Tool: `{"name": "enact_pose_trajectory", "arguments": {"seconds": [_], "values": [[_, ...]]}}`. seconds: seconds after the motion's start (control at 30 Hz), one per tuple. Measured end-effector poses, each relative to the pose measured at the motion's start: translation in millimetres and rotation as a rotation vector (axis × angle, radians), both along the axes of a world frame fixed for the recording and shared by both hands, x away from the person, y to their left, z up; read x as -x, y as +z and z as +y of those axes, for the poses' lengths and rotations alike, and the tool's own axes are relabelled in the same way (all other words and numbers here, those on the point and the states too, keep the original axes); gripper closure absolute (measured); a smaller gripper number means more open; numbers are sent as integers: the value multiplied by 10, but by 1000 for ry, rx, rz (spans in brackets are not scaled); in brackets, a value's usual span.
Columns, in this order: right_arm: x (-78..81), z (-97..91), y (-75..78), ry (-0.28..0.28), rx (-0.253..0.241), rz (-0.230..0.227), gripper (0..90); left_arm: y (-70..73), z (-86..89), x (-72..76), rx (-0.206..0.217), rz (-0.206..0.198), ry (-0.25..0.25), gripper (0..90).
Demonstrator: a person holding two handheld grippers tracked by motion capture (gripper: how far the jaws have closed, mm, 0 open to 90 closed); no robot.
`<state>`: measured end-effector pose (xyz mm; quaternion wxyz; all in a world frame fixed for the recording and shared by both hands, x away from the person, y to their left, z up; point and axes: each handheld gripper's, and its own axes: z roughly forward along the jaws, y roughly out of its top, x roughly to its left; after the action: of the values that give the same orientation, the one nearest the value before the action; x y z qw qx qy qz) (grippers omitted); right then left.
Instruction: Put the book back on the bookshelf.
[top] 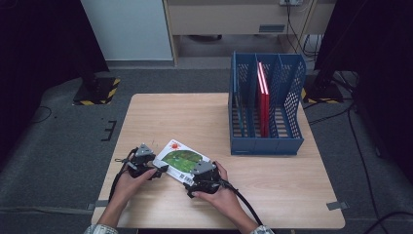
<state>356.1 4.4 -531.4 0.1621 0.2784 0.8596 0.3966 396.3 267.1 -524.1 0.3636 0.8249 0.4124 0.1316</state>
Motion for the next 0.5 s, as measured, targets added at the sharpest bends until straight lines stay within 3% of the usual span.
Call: {"name": "enact_pose_trajectory", "arguments": {"seconds": [0.1,0.23,0.33,0.5], "values": [[-18,-48,2,-4,-11,15,75,9,-2,27,-4,11,-9,191],[-55,-111,-41,-21,2,68,55,20,-8,84,-12,20,-20,195],[-71,-147,-53,-23,5,79,63,22,-51,158,-49,22,-41,207],[-110,-204,-20,-38,-28,94,64,31,-126,232,-61,29,-72,203]]}}
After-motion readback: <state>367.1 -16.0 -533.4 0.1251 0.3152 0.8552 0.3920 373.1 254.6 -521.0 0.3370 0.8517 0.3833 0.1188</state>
